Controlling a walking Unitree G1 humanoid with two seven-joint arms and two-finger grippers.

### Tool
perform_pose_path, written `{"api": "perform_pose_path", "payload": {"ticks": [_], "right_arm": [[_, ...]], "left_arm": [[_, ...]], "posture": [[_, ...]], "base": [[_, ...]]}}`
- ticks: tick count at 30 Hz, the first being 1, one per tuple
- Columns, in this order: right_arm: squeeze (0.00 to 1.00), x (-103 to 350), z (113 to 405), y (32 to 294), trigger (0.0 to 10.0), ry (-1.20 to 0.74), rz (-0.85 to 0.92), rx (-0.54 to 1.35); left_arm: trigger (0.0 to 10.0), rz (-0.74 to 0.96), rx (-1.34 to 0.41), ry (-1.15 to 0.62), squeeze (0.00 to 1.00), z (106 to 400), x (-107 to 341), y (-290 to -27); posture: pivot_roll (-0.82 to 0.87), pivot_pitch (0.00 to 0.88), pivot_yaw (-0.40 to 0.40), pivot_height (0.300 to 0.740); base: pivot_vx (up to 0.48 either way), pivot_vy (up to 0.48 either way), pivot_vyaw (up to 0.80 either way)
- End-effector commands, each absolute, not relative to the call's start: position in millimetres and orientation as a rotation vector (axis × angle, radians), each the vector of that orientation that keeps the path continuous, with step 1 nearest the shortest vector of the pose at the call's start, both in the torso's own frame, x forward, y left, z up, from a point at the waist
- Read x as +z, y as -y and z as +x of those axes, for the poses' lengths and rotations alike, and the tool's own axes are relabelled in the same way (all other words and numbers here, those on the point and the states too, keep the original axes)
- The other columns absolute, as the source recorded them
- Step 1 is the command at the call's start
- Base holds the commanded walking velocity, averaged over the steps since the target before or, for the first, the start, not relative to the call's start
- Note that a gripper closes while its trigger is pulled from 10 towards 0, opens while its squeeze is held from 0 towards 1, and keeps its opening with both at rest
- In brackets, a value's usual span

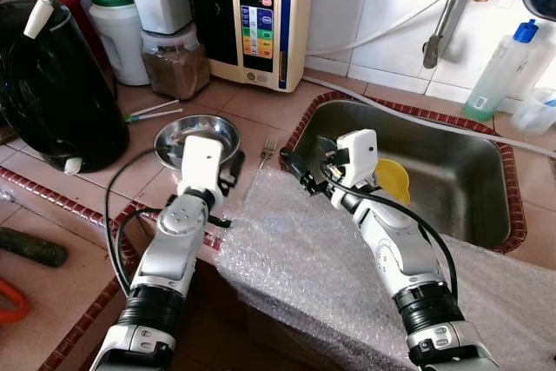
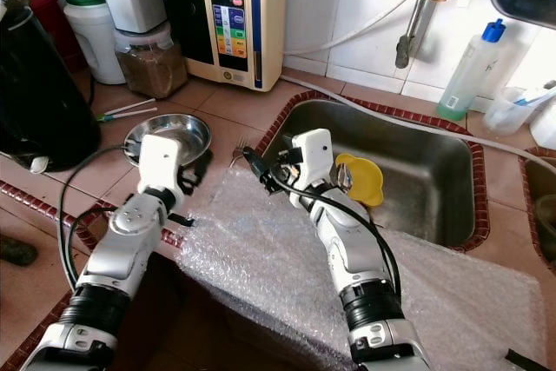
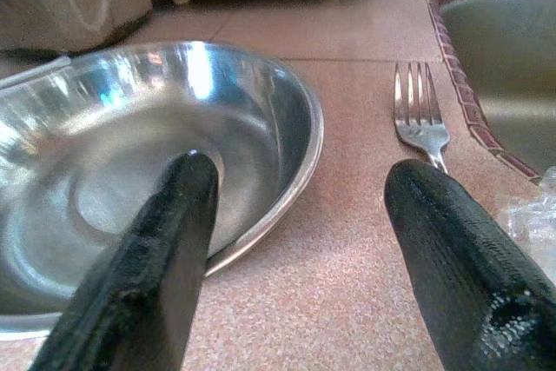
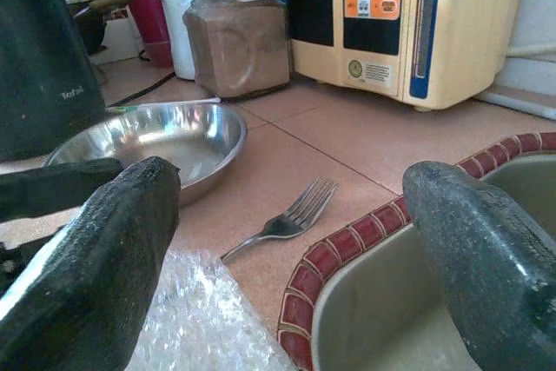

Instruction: Kitchen organization

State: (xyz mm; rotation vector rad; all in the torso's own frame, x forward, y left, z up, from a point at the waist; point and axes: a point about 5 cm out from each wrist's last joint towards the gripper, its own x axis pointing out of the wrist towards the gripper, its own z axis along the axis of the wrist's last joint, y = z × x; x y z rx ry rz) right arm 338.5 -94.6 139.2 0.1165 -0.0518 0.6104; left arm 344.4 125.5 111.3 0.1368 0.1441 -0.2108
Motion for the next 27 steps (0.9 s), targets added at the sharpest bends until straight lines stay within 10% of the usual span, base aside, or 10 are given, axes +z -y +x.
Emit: {"api": "perform_pose_path", "payload": {"ticks": [1,27], "right_arm": [[0.79,141.8,338.1,96.3,10.0,0.061,0.11,0.603],[0.79,137.9,331.6,97.1,10.0,0.053,0.121,0.584]], "left_arm": [[10.0,0.142,-0.23,-0.161,0.0,349.3,111.8,-119.5],[10.0,0.008,-0.29,-0.191,0.0,381.2,134.7,-72.9]], "posture": [[0.02,0.0,0.031,0.74],[-0.01,0.0,0.061,0.74]], "base": [[0.0,0.0,0.0],[0.0,0.0,0.0]]}}
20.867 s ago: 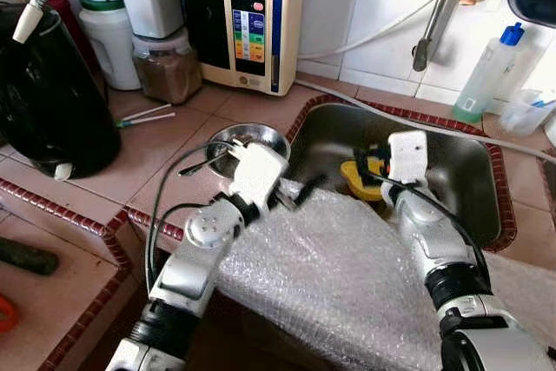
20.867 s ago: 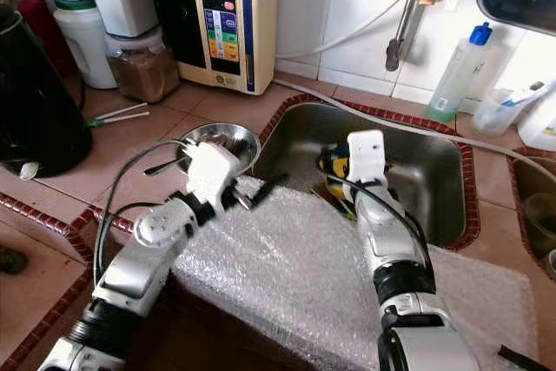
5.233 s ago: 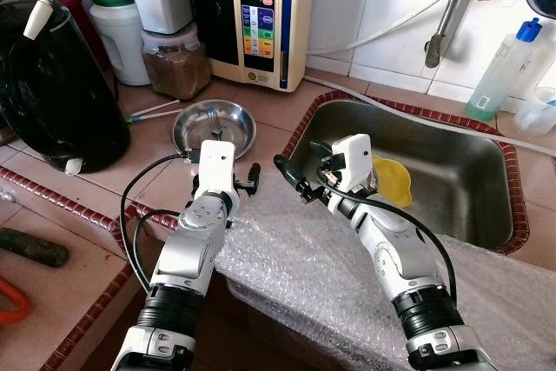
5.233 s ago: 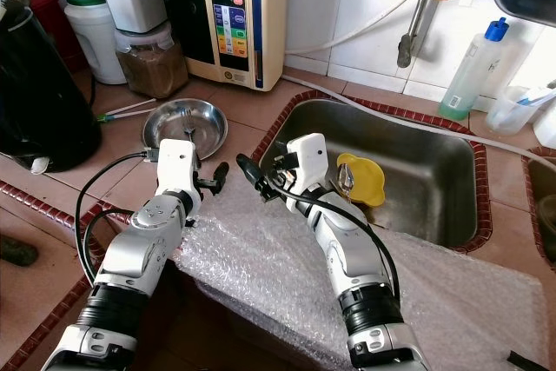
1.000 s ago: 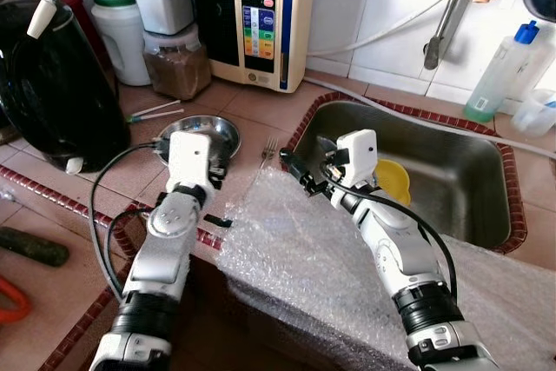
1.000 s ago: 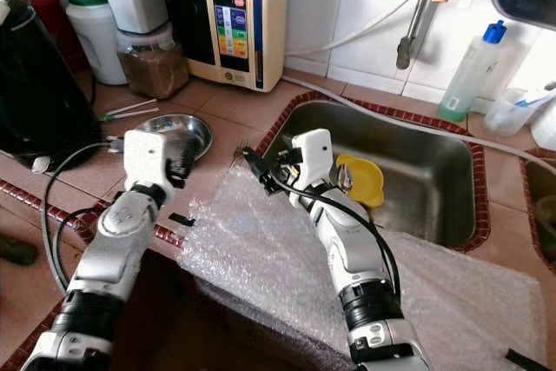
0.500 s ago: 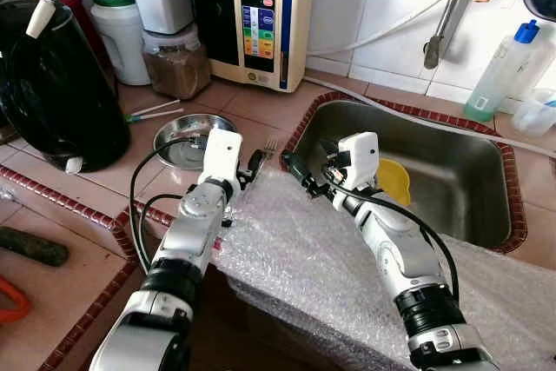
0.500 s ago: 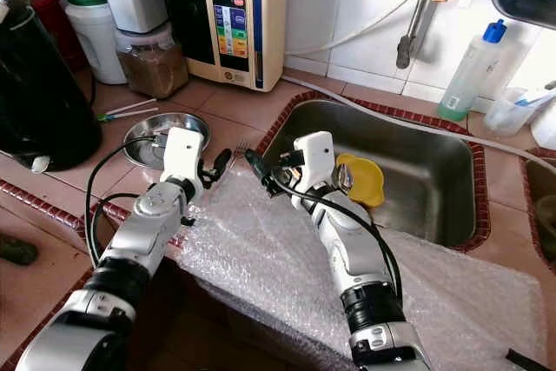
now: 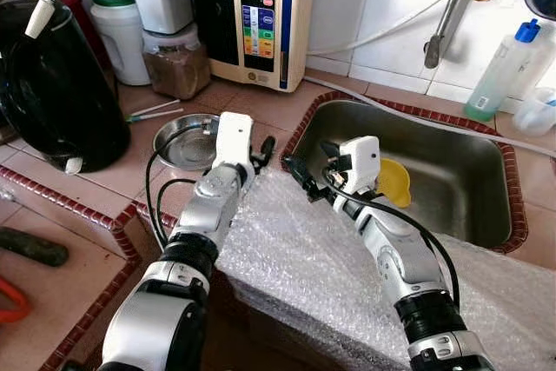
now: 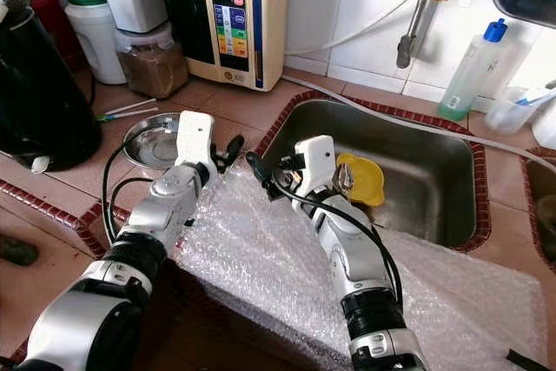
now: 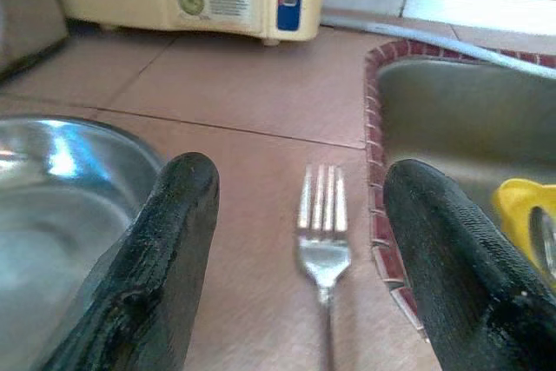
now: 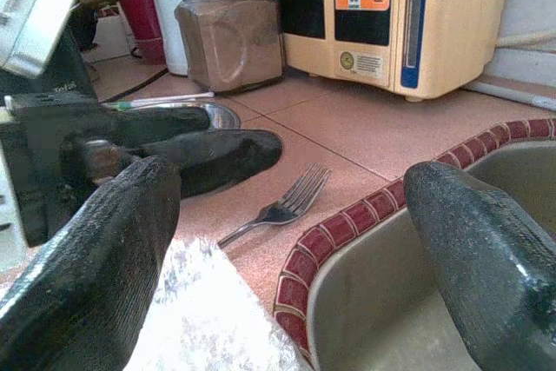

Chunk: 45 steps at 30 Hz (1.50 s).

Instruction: Kitchen organization

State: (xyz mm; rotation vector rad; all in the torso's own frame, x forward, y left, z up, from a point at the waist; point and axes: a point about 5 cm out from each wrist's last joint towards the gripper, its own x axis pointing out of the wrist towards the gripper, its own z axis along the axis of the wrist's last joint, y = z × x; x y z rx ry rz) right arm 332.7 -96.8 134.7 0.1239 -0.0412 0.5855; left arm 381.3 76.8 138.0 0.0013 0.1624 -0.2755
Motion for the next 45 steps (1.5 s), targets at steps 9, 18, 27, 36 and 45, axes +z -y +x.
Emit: {"api": "perform_pose_path", "payload": {"ticks": [9,18,27,36,45], "right_arm": [[0.79,135.9,328.3,96.9,10.0,0.049,0.125,0.577],[0.79,135.9,327.3,96.8,10.0,0.046,0.121,0.579],[0.79,135.5,327.0,96.6,10.0,0.042,0.121,0.584],[0.79,135.4,327.8,97.1,10.0,0.039,0.117,0.587],[0.79,135.7,328.5,97.4,10.0,0.038,0.114,0.591]], "left_arm": [[10.0,0.019,-0.32,-0.248,0.0,380.2,126.8,-68.2],[10.0,0.034,-0.313,-0.388,0.0,374.4,104.8,-73.2],[0.0,0.069,-0.315,-0.443,0.0,371.1,94.5,-80.6],[0.0,0.084,-0.224,-0.429,0.0,371.8,90.9,-98.2],[0.0,0.038,-0.142,-0.425,0.0,370.8,87.3,-107.7]], "posture": [[-0.02,0.0,0.077,0.74],[-0.02,0.0,0.08,0.74],[-0.01,0.0,0.081,0.74],[-0.01,0.0,0.071,0.74],[-0.01,0.0,0.068,0.74]], "base": [[0.0,0.0,0.0],[0.0,0.0,0.0],[0.0,0.0,0.0],[0.0,0.0,0.0],[0.0,0.0,0.0]]}}
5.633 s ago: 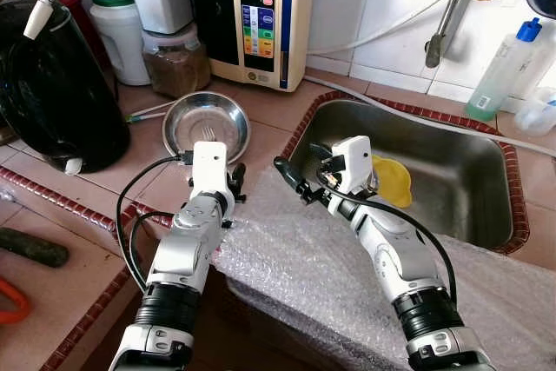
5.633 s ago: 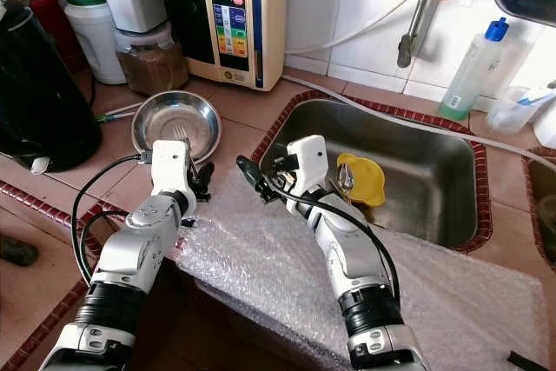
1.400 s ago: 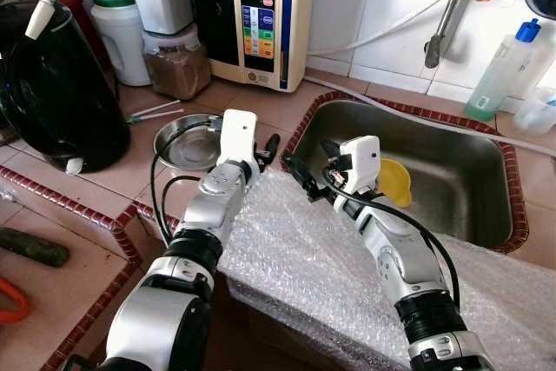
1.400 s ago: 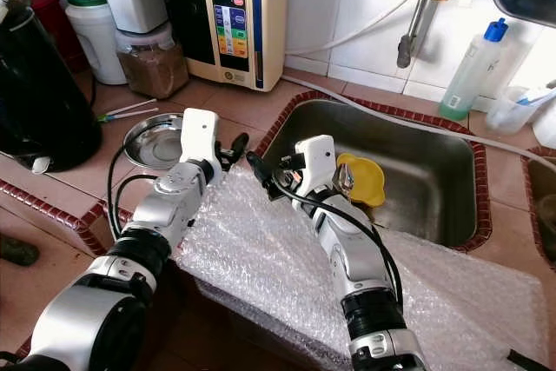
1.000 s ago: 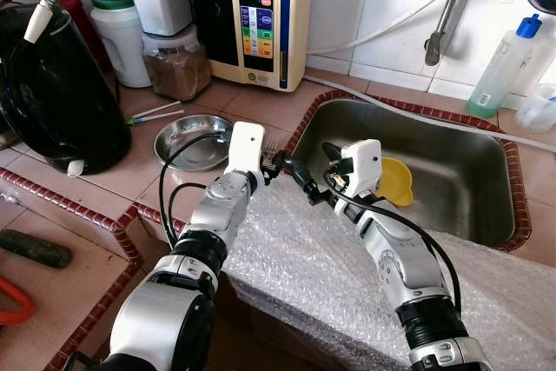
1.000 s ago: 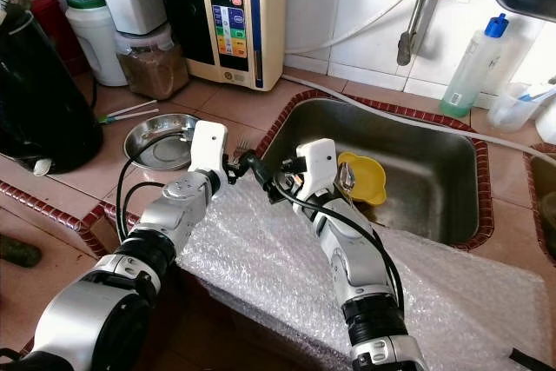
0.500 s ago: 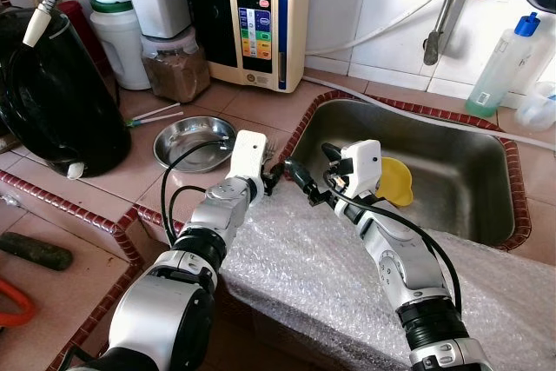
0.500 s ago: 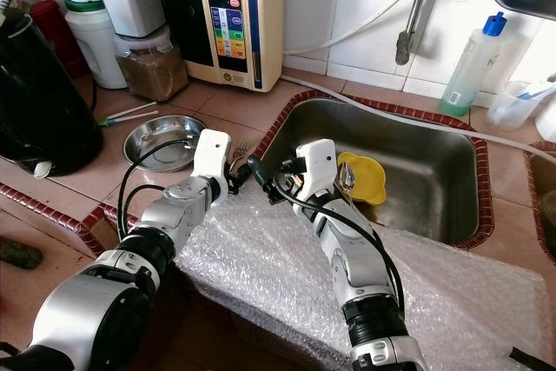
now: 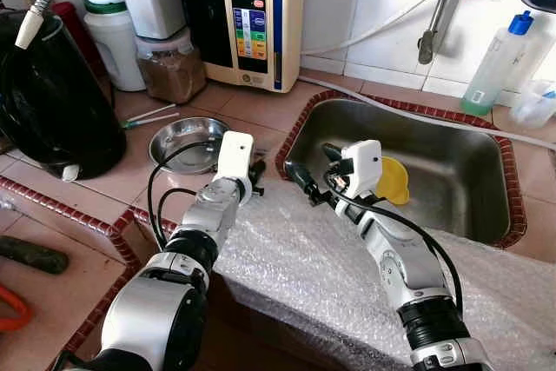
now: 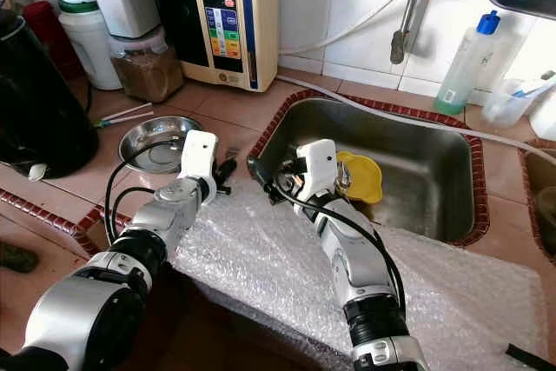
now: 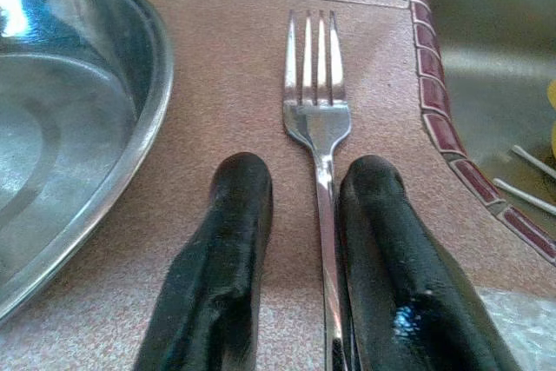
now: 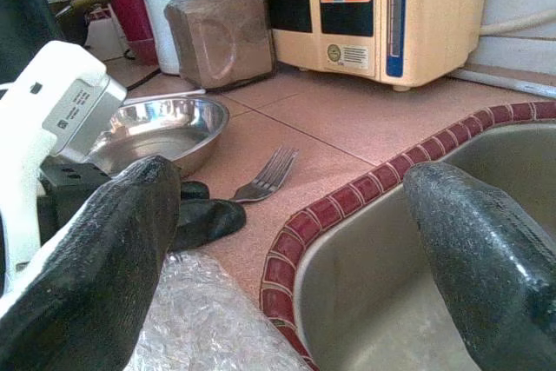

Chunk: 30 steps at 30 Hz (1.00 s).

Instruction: Kitchen organization

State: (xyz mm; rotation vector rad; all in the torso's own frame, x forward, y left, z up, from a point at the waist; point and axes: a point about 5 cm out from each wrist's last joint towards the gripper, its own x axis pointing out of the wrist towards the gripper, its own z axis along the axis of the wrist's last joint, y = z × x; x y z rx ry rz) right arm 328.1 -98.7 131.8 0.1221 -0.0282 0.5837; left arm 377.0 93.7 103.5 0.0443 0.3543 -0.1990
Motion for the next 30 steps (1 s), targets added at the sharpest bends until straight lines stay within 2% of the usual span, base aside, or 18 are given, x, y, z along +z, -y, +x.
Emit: {"api": "perform_pose_path", "payload": {"ticks": [1,13,30], "right_arm": [[0.79,135.9,328.6,97.6,10.0,0.038,0.113,0.591],[0.79,135.9,329.0,96.9,10.0,0.038,0.111,0.595],[0.79,137.5,332.0,97.1,10.0,0.048,0.104,0.582]], "left_arm": [[0.0,0.036,-0.138,-0.425,0.0,370.6,86.9,-108.7],[0.0,0.032,-0.092,-0.386,0.0,370.8,87.7,-113.9],[0.0,-0.024,-0.024,-0.131,0.0,374.3,109.8,-115.1]], "posture": [[-0.01,0.0,0.067,0.74],[0.0,0.0,0.064,0.74],[0.0,0.0,0.057,0.74]], "base": [[0.0,0.0,0.0],[0.0,0.0,0.0],[0.0,0.0,0.0]]}}
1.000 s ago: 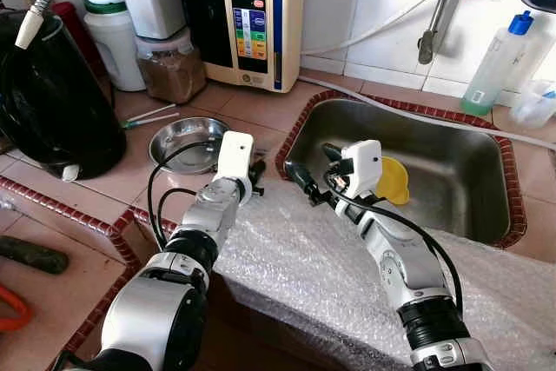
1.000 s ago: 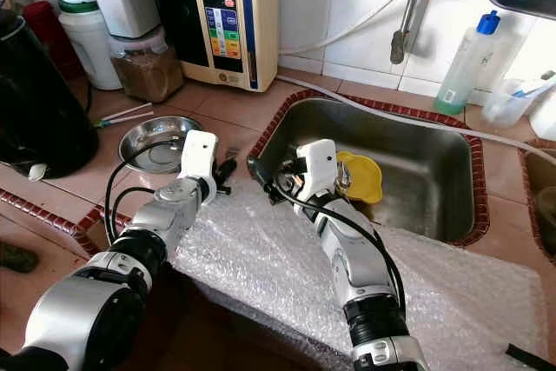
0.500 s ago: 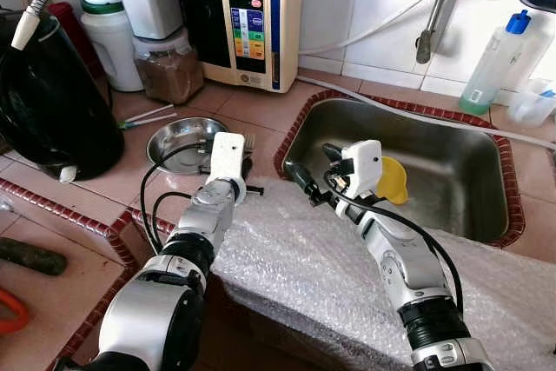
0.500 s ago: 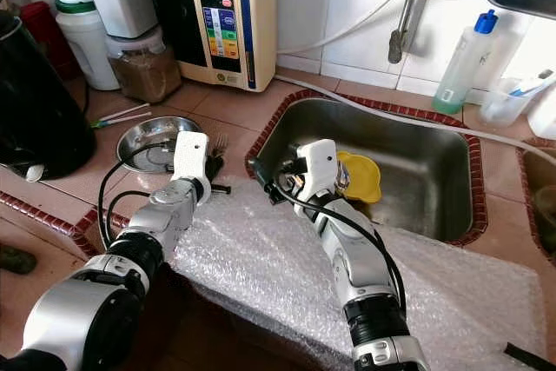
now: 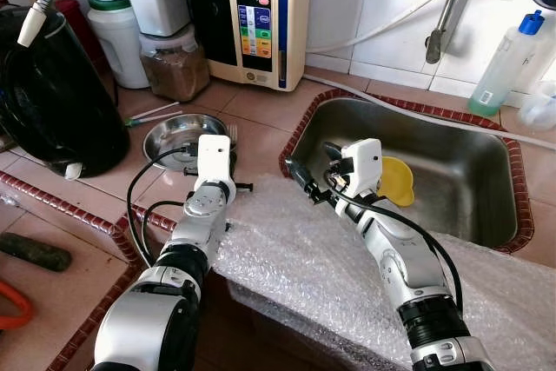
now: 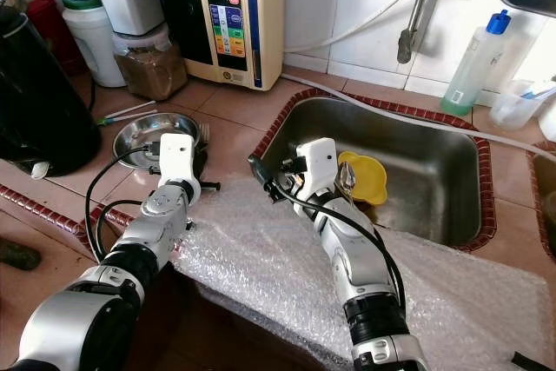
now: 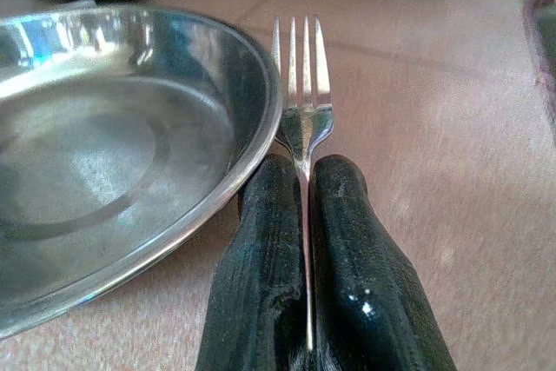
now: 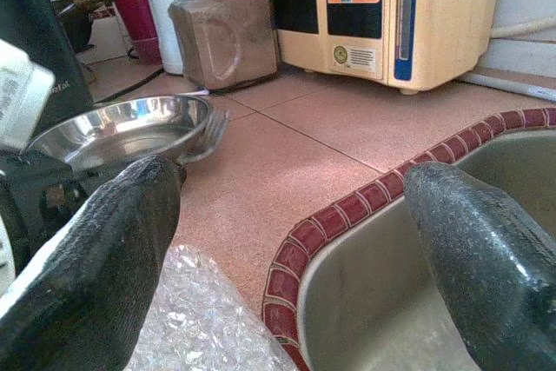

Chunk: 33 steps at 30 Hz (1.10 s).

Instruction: Kitchen organization

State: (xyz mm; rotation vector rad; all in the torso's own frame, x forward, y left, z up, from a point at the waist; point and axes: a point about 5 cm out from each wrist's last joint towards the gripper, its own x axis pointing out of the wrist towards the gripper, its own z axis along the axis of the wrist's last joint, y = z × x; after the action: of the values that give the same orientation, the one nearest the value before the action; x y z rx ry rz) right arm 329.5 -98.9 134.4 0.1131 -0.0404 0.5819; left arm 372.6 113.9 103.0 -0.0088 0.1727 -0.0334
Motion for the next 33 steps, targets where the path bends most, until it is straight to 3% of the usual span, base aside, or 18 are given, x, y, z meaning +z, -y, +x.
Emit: {"api": "perform_pose_path", "payload": {"ticks": [1,16,18,26,29,31,33], "right_arm": [[0.79,137.7,332.2,97.3,10.0,0.05,0.105,0.579],[0.79,137.9,332.5,96.3,10.0,0.054,0.109,0.572],[0.79,141.0,332.2,95.3,10.0,0.069,0.129,0.588],[0.79,161.4,338.6,104.6,10.0,0.137,0.26,0.568],[0.72,169.7,341.2,112.2,10.0,0.172,0.322,0.546],[0.6,176.0,341.9,116.5,10.0,0.208,0.389,0.533],[0.61,180.0,342.1,118.7,10.0,0.226,0.438,0.529]], "left_arm": [[0.0,-0.037,-0.025,-0.089,0.0,374.4,114.0,-113.6],[0.0,-0.015,-0.087,0.145,0.0,371.3,138.5,-97.7],[0.0,-0.018,-0.206,0.255,0.0,367.9,152.6,-82.9],[0.0,0.036,-0.32,0.35,0.0,361.5,160.4,-70.7],[0.0,0.033,-0.337,0.352,0.0,360.0,159.0,-69.6],[0.0,0.031,-0.352,0.348,0.0,359.0,157.6,-67.7],[0.0,0.021,-0.363,0.342,0.0,358.4,156.5,-66.0]], "posture": [[0.0,0.0,0.056,0.74],[0.01,0.0,0.056,0.74],[0.01,0.0,0.055,0.74],[0.0,0.0,0.058,0.74],[0.0,0.0,0.06,0.74],[0.0,0.0,0.06,0.74],[0.0,0.0,0.06,0.74]], "base": [[0.0,0.0,0.0],[0.0,0.0,0.0],[0.0,0.0,0.0],[0.0,0.0,0.0],[0.0,0.0,0.0],[0.0,0.0,0.0],[0.0,0.0,0.0]]}}
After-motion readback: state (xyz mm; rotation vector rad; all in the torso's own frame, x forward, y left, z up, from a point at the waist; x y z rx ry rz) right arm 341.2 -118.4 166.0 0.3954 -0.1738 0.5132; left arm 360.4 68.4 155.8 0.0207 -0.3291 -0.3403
